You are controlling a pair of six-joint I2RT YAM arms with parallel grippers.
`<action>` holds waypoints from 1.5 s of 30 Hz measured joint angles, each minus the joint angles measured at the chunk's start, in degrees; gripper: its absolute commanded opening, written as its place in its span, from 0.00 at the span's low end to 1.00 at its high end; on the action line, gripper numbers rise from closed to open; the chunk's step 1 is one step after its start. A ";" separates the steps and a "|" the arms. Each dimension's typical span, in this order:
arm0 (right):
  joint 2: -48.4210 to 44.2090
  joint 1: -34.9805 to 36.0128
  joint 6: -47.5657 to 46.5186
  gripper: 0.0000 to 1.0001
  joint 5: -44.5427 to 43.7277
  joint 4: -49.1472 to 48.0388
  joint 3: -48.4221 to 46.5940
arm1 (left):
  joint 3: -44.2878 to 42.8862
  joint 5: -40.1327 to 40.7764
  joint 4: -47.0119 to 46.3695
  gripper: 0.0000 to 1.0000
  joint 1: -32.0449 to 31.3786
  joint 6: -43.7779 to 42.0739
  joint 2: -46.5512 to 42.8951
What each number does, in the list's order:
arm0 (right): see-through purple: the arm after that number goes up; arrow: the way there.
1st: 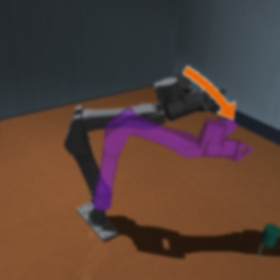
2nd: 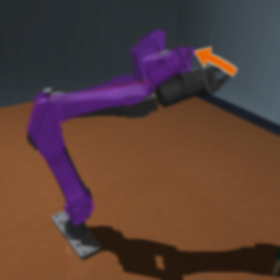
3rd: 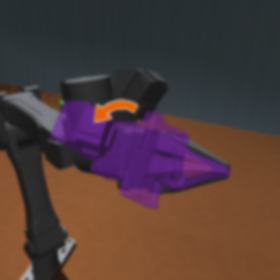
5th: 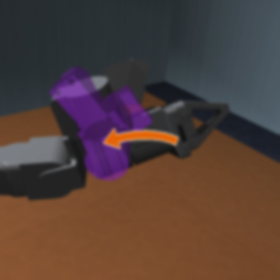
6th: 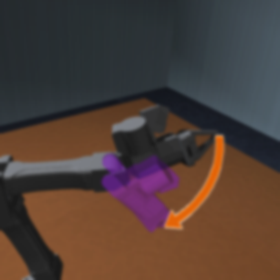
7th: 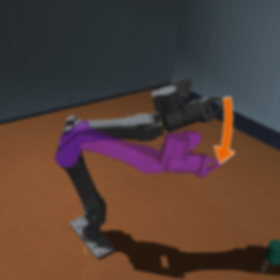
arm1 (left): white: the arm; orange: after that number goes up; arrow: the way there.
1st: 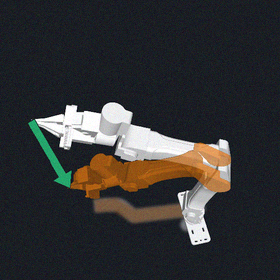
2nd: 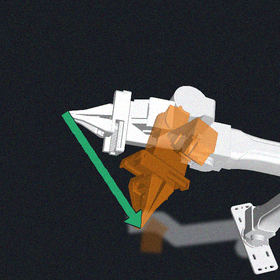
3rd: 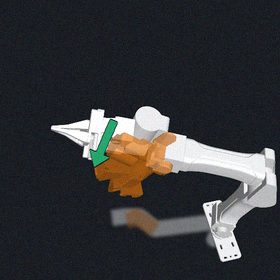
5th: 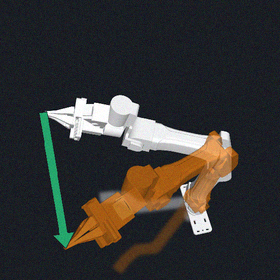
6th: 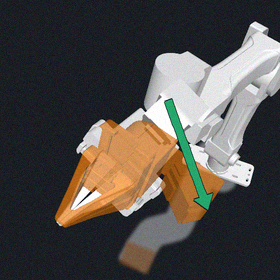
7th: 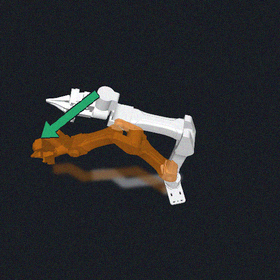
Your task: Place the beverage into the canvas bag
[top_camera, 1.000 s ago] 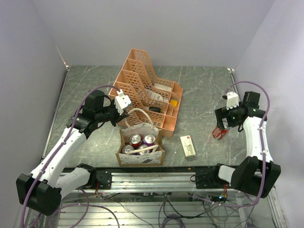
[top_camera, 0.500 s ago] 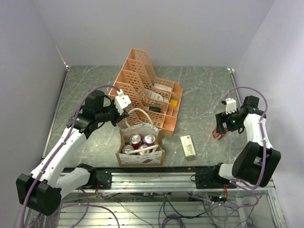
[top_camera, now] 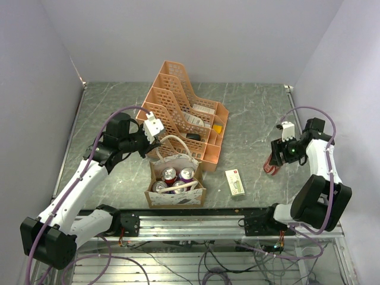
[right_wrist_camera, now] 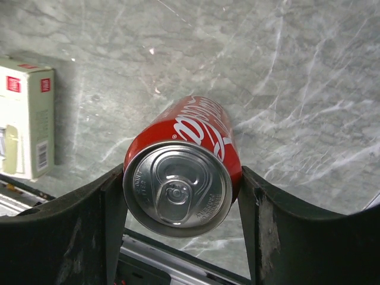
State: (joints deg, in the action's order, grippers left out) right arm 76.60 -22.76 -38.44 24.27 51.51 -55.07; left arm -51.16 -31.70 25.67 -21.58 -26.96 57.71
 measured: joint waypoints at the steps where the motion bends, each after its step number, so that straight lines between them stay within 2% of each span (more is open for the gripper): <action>1: -0.02 0.00 -0.15 0.32 0.52 0.94 -0.74 | 0.00 -0.02 -0.02 0.07 0.00 0.02 0.00; 4: -0.72 0.00 -0.44 0.24 2.38 3.13 -3.34 | 0.00 -0.02 -0.04 0.07 -0.02 0.02 0.04; 10: -4.15 0.52 -1.14 0.15 6.32 6.82 -9.79 | 0.00 -0.04 -0.11 0.07 -0.02 0.04 0.07; 14: -4.61 3.85 -1.18 0.10 8.20 9.99 -14.36 | 0.00 -0.02 -0.13 0.07 -0.02 0.04 0.26; 16: -4.61 7.21 -0.83 0.09 8.66 11.06 -16.20 | 0.00 -0.02 -0.13 0.07 -0.02 0.04 0.48; 24: -4.44 29.07 5.09 0.01 9.01 12.02 -25.27 | 0.00 0.11 -0.13 0.07 -0.13 -0.04 1.31; 32: -0.39 41.29 6.25 0.00 12.59 13.09 -36.94 | -0.07 0.55 0.00 0.07 -0.13 -1.16 2.25; 40: 3.74 56.98 4.50 0.00 14.95 12.46 -38.45 | -0.52 1.68 0.31 0.07 -0.13 -1.84 2.78; 45: 6.14 63.23 2.82 0.00 16.48 11.69 -38.45 | -0.52 1.66 0.33 0.07 -0.13 -1.79 2.86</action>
State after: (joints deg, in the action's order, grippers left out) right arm 82.74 40.47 -35.62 40.75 63.20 -93.51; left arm -51.68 -30.04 26.00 -21.71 -28.75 60.58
